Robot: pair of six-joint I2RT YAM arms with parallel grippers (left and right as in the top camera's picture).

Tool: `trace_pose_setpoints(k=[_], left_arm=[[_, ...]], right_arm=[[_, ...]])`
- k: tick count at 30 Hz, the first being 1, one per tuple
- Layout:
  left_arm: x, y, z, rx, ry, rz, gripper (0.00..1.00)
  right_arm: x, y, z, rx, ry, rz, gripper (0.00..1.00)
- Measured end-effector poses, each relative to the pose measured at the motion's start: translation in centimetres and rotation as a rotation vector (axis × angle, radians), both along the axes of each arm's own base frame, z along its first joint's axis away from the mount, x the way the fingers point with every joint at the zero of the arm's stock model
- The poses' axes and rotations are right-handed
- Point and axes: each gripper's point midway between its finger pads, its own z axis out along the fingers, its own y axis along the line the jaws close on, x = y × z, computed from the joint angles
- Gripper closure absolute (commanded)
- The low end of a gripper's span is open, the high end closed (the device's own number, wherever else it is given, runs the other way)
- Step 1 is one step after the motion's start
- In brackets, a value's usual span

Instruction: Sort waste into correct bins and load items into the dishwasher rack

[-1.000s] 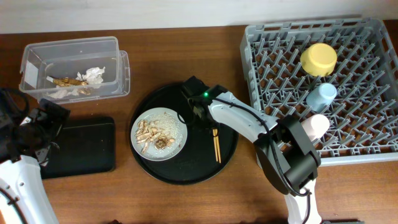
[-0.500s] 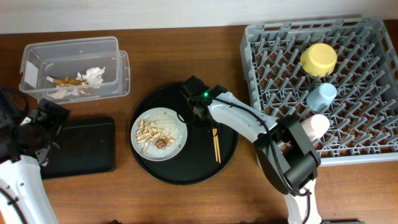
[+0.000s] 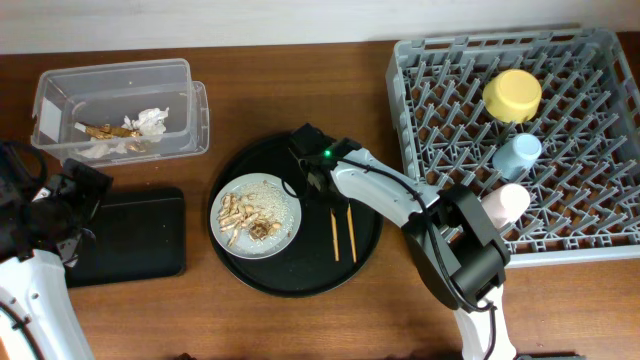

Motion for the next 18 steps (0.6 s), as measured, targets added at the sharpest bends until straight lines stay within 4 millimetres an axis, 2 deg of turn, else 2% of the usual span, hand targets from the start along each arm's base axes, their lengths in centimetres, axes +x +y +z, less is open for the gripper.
trace_pose_setpoints(k=[5, 8, 10, 14, 16, 18], left_arm=[[0.0, 0.0, 0.0, 0.000, 0.000, 0.000, 0.01], [0.0, 0.0, 0.0, 0.000, 0.000, 0.000, 0.01], [0.0, 0.0, 0.0, 0.000, 0.000, 0.000, 0.01], [0.0, 0.0, 0.0, 0.000, 0.000, 0.000, 0.01], [0.0, 0.0, 0.0, 0.000, 0.000, 0.000, 0.01], [0.0, 0.0, 0.0, 0.000, 0.000, 0.000, 0.01]], right_arm=[[-0.1, -0.4, 0.2, -0.016, 0.024, -0.002, 0.96], [-0.5, -1.2, 0.5, -0.043, 0.071, -0.011, 0.96], [0.1, -1.7, 1.2, -0.046, 0.071, -0.001, 0.96], [2.9, -3.4, 4.5, -0.045, 0.039, 0.012, 0.96], [4.9, -5.4, 7.1, -0.039, 0.007, 0.009, 0.96], [7.3, -8.2, 10.4, -0.026, -0.056, 0.000, 0.96]])
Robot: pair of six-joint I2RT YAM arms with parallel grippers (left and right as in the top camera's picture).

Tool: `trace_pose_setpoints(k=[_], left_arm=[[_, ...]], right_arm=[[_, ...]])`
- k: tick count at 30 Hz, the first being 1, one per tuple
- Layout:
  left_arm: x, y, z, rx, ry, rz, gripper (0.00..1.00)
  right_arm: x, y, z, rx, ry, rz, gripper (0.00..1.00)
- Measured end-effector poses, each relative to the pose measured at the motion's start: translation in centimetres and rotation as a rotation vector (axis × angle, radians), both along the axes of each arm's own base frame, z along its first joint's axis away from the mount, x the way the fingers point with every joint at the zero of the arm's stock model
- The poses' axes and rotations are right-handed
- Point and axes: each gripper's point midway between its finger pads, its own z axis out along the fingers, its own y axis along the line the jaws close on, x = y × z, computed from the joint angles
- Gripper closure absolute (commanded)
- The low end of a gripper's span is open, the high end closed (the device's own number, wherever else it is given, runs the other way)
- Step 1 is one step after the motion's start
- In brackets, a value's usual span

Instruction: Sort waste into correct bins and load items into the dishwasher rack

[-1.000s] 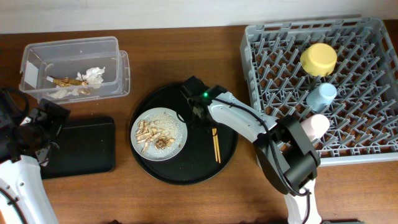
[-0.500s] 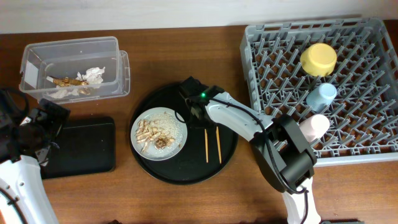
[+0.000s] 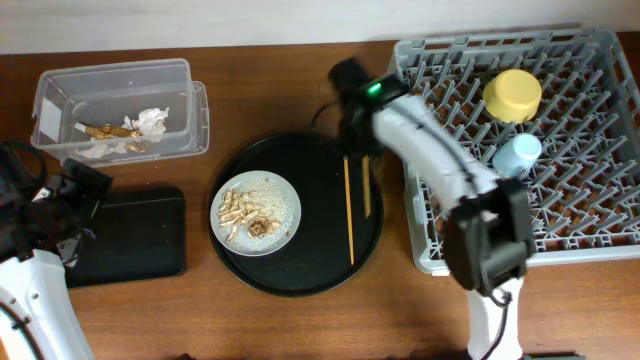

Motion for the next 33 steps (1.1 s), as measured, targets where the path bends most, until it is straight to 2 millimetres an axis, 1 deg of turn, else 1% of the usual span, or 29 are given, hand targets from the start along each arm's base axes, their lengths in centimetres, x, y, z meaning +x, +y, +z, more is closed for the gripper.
trace_pose_setpoints(k=[2, 3, 5, 7, 9, 11, 12, 13, 14, 15, 16, 19, 23, 25, 29, 33], left_arm=[[0.0, 0.0, 0.0, 0.000, 0.000, 0.000, 0.01], [0.0, 0.0, 0.0, 0.000, 0.000, 0.000, 0.01], [0.0, 0.0, 0.0, 0.000, 0.000, 0.000, 0.01], [0.0, 0.0, 0.0, 0.000, 0.000, 0.000, 0.01], [0.0, 0.0, 0.0, 0.000, 0.000, 0.000, 0.01], [0.0, 0.0, 0.0, 0.000, 0.000, 0.000, 0.01], [0.0, 0.0, 0.0, 0.000, 0.000, 0.000, 0.01], [0.0, 0.0, 0.0, 0.000, 0.000, 0.000, 0.01], [0.0, 0.0, 0.0, 0.000, 0.000, 0.000, 0.01], [0.0, 0.0, 0.0, 0.000, 0.000, 0.000, 0.01], [0.0, 0.0, 0.0, 0.000, 0.000, 0.000, 0.01], [0.0, 0.0, 0.0, 0.000, 0.000, 0.000, 0.01], [0.0, 0.0, 0.0, 0.000, 0.000, 0.000, 0.01], [0.0, 0.0, 0.0, 0.000, 0.000, 0.000, 0.01], [0.0, 0.0, 0.0, 0.000, 0.000, 0.000, 0.01], [0.0, 0.0, 0.0, 0.000, 0.000, 0.000, 0.01]], right_arm=[[1.8, -2.9, 2.8, 0.007, -0.057, -0.015, 0.96], [2.3, -3.9, 3.6, 0.006, -0.074, -0.012, 0.96], [3.3, -6.7, 5.0, 0.019, -0.099, 0.000, 0.96], [3.5, -8.7, 5.1, 0.029, -0.088, 0.024, 0.96], [3.6, -10.0, 5.0, 0.034, -0.083, 0.047, 0.96], [3.7, -10.6, 5.1, 0.037, -0.082, 0.063, 0.95], [3.7, -10.7, 5.1, 0.036, -0.082, 0.079, 0.92], [3.7, -10.8, 5.0, 0.034, -0.082, 0.097, 0.88], [3.8, -10.7, 5.0, 0.033, -0.084, 0.113, 0.80], [3.8, -10.6, 5.0, 0.034, -0.086, 0.128, 0.66], [3.8, -10.6, 4.9, 0.035, -0.084, 0.131, 0.59], [3.4, -10.6, 4.3, 0.035, -0.066, 0.147, 0.52], [3.1, -10.5, 4.2, 0.049, -0.052, 0.123, 0.51], [2.3, -9.7, 4.0, 0.095, -0.017, 0.127, 0.52], [0.7, -7.2, 4.1, 0.216, 0.041, 0.157, 0.52], [-0.5, -3.3, 4.3, 0.278, 0.066, 0.226, 0.52]])
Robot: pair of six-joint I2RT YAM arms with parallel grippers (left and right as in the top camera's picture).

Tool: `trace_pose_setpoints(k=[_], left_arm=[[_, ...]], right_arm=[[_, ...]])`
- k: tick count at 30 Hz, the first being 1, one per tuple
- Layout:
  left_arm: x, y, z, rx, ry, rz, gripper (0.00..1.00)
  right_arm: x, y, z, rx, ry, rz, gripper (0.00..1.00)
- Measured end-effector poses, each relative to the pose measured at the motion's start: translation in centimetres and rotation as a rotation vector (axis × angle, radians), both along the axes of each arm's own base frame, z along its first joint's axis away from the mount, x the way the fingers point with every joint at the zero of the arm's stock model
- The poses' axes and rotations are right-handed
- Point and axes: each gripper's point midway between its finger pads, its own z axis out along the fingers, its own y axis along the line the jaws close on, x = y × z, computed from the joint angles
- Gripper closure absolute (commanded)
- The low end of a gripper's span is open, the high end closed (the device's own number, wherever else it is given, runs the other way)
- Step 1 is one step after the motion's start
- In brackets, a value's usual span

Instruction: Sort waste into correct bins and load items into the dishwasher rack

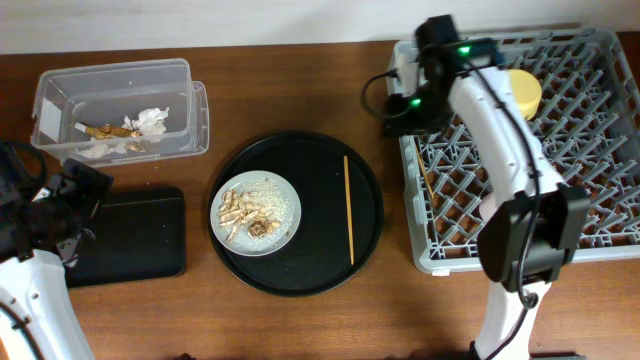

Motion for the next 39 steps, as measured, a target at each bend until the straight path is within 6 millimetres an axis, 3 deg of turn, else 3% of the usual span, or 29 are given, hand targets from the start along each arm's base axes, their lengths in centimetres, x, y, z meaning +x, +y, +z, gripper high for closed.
trace_pose_setpoints(k=[4, 8, 15, 21, 26, 30, 33, 37, 39], left_arm=[[0.0, 0.0, 0.0, 0.000, 0.000, 0.000, 0.01], [0.0, 0.0, 0.0, 0.000, 0.000, 0.000, 0.01], [0.0, 0.0, 0.0, 0.000, 0.000, 0.000, 0.01], [0.0, 0.0, 0.0, 0.000, 0.000, 0.000, 0.01], [0.0, 0.0, 0.0, 0.000, 0.000, 0.000, 0.01], [0.0, 0.0, 0.0, 0.000, 0.000, 0.000, 0.01], [0.0, 0.0, 0.0, 0.000, 0.000, 0.000, 0.01], [0.0, 0.0, 0.0, 0.000, 0.000, 0.000, 0.01], [0.0, 0.0, 0.0, 0.000, 0.000, 0.000, 0.01]], right_arm=[[-1.9, 4.5, -0.8, -0.027, 0.029, 0.018, 0.57], [-3.1, 7.4, -4.4, -0.143, 0.011, -0.049, 0.62], [-5.7, 9.5, -10.8, -0.178, 0.028, -0.134, 0.76], [-6.7, 9.1, -13.7, -0.197, 0.032, -0.207, 0.77], [-6.6, 8.6, -14.0, -0.217, 0.023, -0.230, 0.78], [-6.6, 8.6, -14.0, -0.218, 0.023, -0.235, 0.91], [-7.1, 8.9, -14.0, -0.204, 0.049, -0.226, 0.91], [-7.6, 8.9, -12.7, -0.215, 0.087, -0.217, 0.81], [-7.4, 9.0, -12.1, -0.211, 0.081, -0.219, 0.69]])
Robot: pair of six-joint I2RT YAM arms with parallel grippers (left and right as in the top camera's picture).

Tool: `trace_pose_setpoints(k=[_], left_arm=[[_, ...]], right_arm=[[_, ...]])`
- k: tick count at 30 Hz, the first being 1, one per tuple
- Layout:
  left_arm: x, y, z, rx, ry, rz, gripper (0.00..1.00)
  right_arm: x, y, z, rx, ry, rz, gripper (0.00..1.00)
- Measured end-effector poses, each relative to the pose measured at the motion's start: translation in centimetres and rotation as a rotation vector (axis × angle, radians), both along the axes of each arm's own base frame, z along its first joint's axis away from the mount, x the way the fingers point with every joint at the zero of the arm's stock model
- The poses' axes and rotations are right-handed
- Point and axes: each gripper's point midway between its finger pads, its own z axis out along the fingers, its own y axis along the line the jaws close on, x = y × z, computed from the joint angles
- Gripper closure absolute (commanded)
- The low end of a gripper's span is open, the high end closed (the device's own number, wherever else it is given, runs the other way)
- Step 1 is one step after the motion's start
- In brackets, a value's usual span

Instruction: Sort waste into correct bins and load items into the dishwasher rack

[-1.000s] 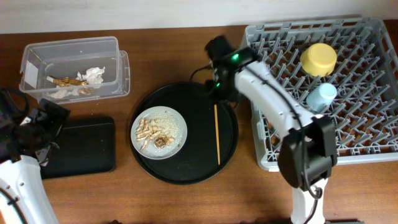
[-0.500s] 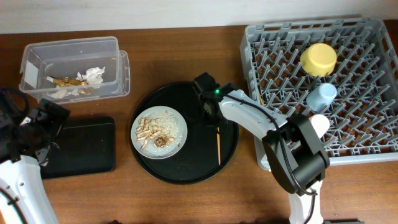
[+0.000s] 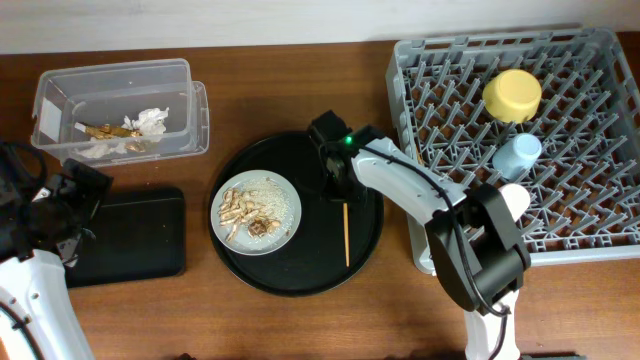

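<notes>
My right gripper (image 3: 340, 188) is low over the round black tray (image 3: 300, 275), right at the upper end of a single wooden chopstick (image 3: 346, 235) that lies lengthwise on the tray. Its fingers are hidden under the wrist, so I cannot tell if they hold the stick. A white plate (image 3: 283, 205) with food scraps sits on the tray's left half. At the far left edge, beside a black flat bin (image 3: 135, 235), rests my left gripper (image 3: 68, 195), with its jaws unclear. The grey dishwasher rack (image 3: 440, 60) fills the right side.
A clear plastic bin (image 3: 60, 95) at the back left holds crumpled paper and brown scraps. In the rack stand a yellow cup (image 3: 512, 93), a light blue cup (image 3: 517, 153) and a pale pink cup (image 3: 517, 198). My right arm crosses the rack's front left corner.
My right gripper has moved from the rack's back left edge to the tray, over the upper end of the one chopstick lying there. The left arm has not moved.
Two chopsticks lay on the tray with my right gripper beside the plate. Then the gripper was at the tray's far rim with one stick shifted. Then it was at the rack and only one stick lay on the tray. Now it is back over that stick.
</notes>
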Motion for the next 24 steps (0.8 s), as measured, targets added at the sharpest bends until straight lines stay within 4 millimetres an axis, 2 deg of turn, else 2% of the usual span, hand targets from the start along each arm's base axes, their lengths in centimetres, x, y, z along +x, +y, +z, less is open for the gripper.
trace_pose_setpoints(k=[1, 2, 4, 6, 10, 12, 18, 24], left_arm=[[0.0, 0.0, 0.0, 0.000, 0.000, 0.000, 0.01], [0.0, 0.0, 0.0, 0.000, 0.000, 0.000, 0.01], [0.0, 0.0, 0.0, 0.000, 0.000, 0.000, 0.01], [0.0, 0.0, 0.0, 0.000, 0.000, 0.000, 0.01], [0.0, 0.0, 0.0, 0.000, 0.000, 0.000, 0.01], [0.0, 0.0, 0.0, 0.000, 0.000, 0.000, 0.01], [0.0, 0.0, 0.0, 0.000, 0.000, 0.000, 0.01], [0.0, 0.0, 0.0, 0.000, 0.000, 0.000, 0.01]], right_arm=[[0.2, 0.0, 0.3, -0.001, -0.007, 0.001, 0.59], [0.3, 0.0, 0.4, -0.002, -0.011, 0.000, 0.55], [0.3, 0.0, 0.4, -0.004, -0.012, -0.003, 0.54], [0.4, 0.1, 0.4, -0.001, -0.018, 0.001, 0.46], [1.3, 0.6, -0.1, 0.025, -0.059, 0.000, 0.46], [1.1, 0.5, -0.7, 0.021, -0.053, 0.000, 0.52], [1.4, 0.2, -1.9, -0.003, -0.052, -0.006, 0.84], [1.5, -0.1, -2.2, -0.020, -0.057, -0.015, 0.86]])
